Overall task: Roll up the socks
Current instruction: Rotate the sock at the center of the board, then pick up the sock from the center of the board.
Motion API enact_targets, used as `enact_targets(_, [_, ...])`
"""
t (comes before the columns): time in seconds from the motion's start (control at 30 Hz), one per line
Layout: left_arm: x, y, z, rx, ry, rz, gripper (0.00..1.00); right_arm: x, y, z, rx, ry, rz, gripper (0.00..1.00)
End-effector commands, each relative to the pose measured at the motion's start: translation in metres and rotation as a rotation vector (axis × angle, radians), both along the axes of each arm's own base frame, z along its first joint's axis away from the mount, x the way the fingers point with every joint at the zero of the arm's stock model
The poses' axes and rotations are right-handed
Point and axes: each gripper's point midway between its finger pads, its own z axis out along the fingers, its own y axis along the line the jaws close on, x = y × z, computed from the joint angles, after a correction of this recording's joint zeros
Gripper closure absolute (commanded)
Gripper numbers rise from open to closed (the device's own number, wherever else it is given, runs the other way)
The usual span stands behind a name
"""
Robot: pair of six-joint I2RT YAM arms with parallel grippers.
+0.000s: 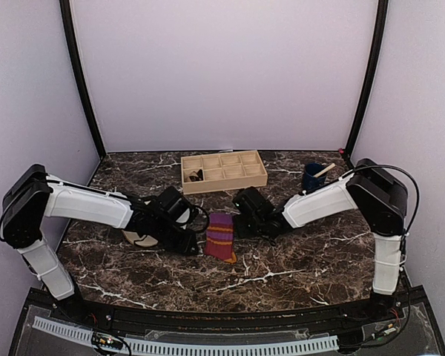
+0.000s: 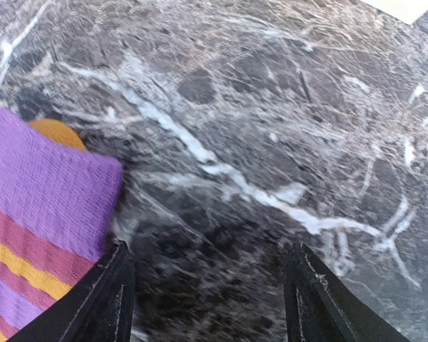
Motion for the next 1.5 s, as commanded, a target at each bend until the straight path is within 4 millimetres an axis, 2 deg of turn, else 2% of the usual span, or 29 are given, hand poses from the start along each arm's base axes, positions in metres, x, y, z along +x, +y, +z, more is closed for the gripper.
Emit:
enact_targets(0.0, [0.01,0.01,0.038,0.013,-0.136,-0.015,0.69,-0.011,-0.016,0.014,-0.074,-0.02,0.066,0.34])
enact_targets(0.13, [0.021,0.012,0.06,0.021,-0.264,-0.077,0.66,-0.032,-0.015,0.037,-0.124,-0.069,0.194,0.34])
enact_targets(0.23, [0.027,0.016,0.07,0.036,-0.334,-0.095,0.63,-0.059,-0.009,0.048,-0.192,-0.097,0.325,0.34])
enact_targets(0.47, [0.029,0.021,0.08,0.01,-0.417,-0.09,0.58,-0.132,0.02,0.056,-0.278,-0.125,0.642,0.33])
enact_targets(0.57, [0.027,0.023,0.082,-0.012,-0.428,-0.084,0.57,-0.149,0.029,0.058,-0.302,-0.139,0.712,0.32])
enact_targets(0.7, [0.024,0.025,0.084,-0.028,-0.437,-0.083,0.56,-0.16,0.038,0.059,-0.329,-0.146,0.782,0.32])
enact_targets(0.87, [0.021,0.029,0.088,-0.054,-0.443,-0.072,0.56,-0.167,0.048,0.051,-0.376,-0.138,0.857,0.32])
enact_targets(1.13, [0.017,0.04,0.092,-0.088,-0.444,-0.033,0.54,-0.166,0.056,0.036,-0.416,-0.151,0.907,0.31])
enact_targets(1.47, [0.016,0.043,0.09,-0.094,-0.436,-0.023,0.54,-0.158,0.059,0.026,-0.509,-0.194,0.95,0.31])
